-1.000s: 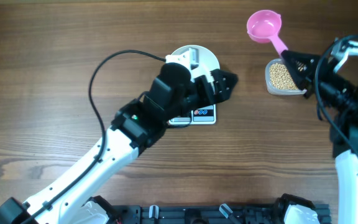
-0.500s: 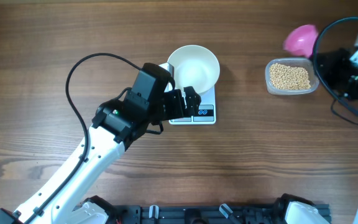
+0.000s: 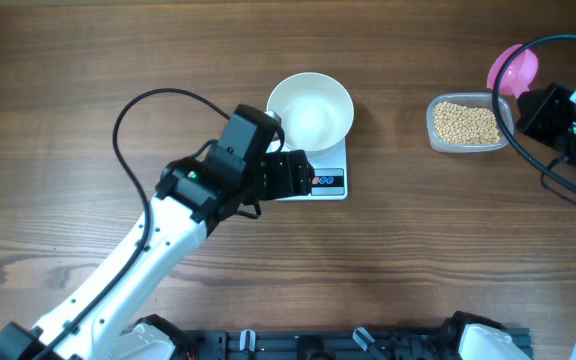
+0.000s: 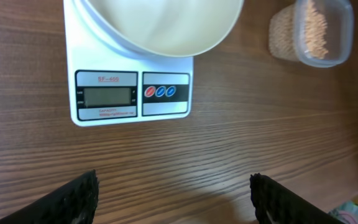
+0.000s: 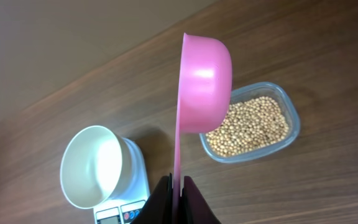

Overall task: Scoop item into bowl and weigh 150g on scale
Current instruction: 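Lower the left gripper to the bowl rim on the scale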

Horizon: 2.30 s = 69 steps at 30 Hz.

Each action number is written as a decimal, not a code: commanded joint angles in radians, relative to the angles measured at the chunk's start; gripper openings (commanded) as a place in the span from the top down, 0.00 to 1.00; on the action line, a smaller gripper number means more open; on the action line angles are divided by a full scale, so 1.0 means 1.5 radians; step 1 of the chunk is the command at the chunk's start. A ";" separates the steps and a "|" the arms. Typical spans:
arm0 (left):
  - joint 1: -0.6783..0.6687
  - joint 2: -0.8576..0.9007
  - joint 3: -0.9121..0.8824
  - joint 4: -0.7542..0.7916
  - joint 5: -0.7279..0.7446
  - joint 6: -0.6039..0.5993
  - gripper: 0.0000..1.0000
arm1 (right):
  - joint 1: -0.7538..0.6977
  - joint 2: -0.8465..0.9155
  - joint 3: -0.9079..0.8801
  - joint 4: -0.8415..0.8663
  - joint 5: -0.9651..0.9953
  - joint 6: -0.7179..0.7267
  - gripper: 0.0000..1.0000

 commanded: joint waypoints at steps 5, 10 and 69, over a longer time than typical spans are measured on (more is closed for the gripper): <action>-0.017 0.018 0.003 0.010 -0.050 0.013 0.79 | 0.016 0.019 -0.003 -0.026 0.023 -0.072 0.95; -0.036 0.055 0.003 0.008 -0.052 0.013 0.96 | 0.016 0.034 -0.003 -0.035 0.023 -0.072 0.96; -0.086 0.326 0.003 0.244 -0.143 0.030 0.96 | 0.016 0.048 -0.003 -0.035 0.023 -0.070 0.96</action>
